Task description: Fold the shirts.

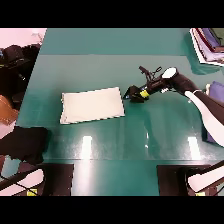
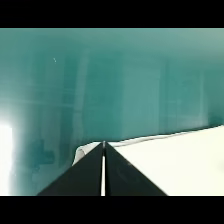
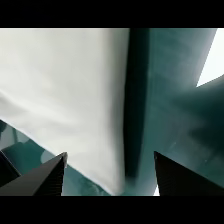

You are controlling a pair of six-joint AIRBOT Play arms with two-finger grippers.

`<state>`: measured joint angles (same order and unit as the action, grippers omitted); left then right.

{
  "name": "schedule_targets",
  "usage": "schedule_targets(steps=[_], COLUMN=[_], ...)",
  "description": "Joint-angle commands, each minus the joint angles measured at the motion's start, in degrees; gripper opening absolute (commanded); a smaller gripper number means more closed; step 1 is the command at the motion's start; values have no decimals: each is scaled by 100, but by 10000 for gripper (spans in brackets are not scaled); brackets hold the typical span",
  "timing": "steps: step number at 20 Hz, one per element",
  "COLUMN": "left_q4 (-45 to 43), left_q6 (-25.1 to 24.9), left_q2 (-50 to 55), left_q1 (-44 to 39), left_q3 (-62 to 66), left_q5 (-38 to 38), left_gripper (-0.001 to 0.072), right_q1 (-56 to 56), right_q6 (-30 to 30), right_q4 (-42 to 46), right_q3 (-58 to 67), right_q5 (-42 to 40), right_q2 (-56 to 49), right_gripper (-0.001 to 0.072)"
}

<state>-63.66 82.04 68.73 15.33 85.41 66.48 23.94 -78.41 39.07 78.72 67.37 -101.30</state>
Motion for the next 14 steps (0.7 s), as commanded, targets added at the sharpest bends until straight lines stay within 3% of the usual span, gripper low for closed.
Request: schedule_targets(steps=[1,5,6,9,10,14], left_q4=[72,103,114,129,125,94], left_q6=[2,-2,-2,-2,-2,9], left_q2=[31,31,33,33,31,31], left_q1=[4,4,4,-55,-162,-1012], left_q3=[0,0,0,0,0,0], left_q5=[4,4,9,2,7,15], left_gripper=[31,31,31,29,29,29], right_q1=[240,846,986,1193,1191,721], right_q6=[50,50,52,92,94,87], right_q4=[-549,-944,-929,-745,-645,-439], right_q3=[330,1261,1478,1893,1985,2022], right_q5=[-15,13,-2,-197,-221,-251], right_q2=[-649,-1373,-1467,-1482,-1425,-850], right_gripper=[621,543,406,87,24,18])
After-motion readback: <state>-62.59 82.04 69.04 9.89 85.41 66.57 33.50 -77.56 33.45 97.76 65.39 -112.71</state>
